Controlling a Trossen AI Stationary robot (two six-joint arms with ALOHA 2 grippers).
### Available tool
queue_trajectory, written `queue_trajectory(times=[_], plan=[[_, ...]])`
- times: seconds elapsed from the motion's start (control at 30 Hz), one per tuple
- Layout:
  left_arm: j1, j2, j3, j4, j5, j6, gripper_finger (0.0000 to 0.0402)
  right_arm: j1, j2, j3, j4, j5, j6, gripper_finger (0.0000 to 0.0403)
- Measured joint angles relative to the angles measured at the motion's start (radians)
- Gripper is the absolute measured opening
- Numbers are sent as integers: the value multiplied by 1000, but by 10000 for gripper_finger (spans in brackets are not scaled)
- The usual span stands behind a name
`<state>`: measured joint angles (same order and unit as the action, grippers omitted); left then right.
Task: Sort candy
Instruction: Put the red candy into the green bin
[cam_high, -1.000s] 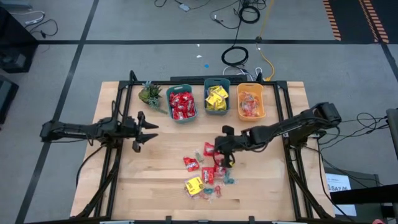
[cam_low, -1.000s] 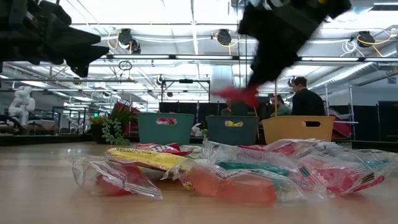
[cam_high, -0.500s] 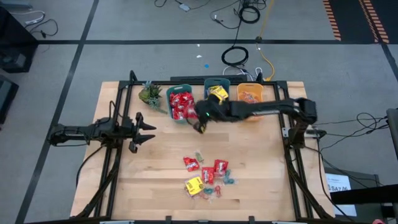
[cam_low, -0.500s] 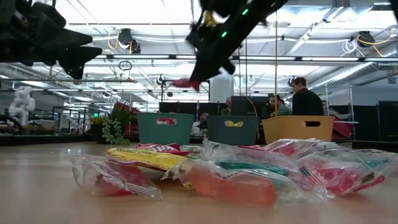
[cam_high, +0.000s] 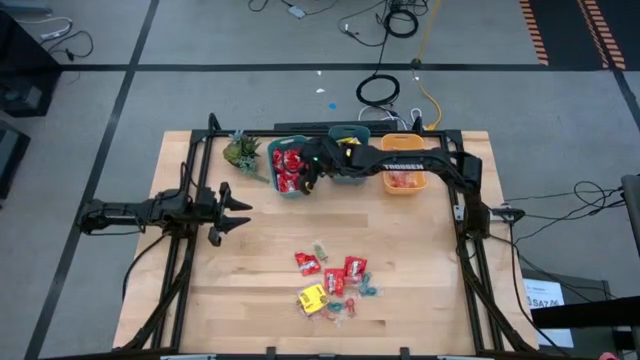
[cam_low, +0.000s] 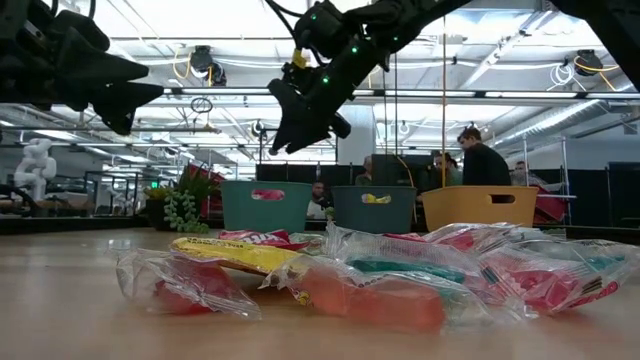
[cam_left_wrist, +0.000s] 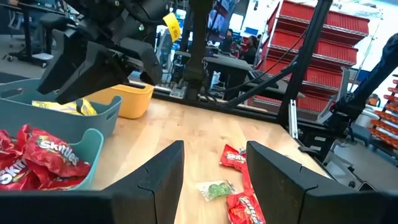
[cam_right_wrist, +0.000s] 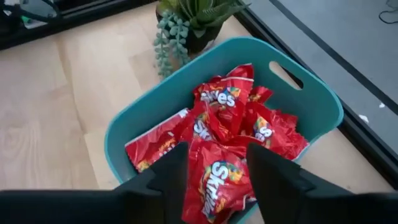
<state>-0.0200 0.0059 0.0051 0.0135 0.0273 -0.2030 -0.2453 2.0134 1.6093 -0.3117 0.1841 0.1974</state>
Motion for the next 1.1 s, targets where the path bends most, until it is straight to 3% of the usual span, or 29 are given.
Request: queue_trajectory(times=[0.37, 0.73, 0.9, 1.1], plan=[[0, 0, 0, 2, -23, 9, 183, 2, -7, 0, -43, -2, 0, 180], [0, 0, 0, 3, -31, 1, 183, 8, -123, -6, -330, -11, -17, 180], [0, 0, 0, 3, -31, 1, 183, 58, -236, -180, -274, -30, -9, 180], [0, 0, 0, 3, -31, 1, 183, 176, -410, -476, 74, -34, 107, 180]])
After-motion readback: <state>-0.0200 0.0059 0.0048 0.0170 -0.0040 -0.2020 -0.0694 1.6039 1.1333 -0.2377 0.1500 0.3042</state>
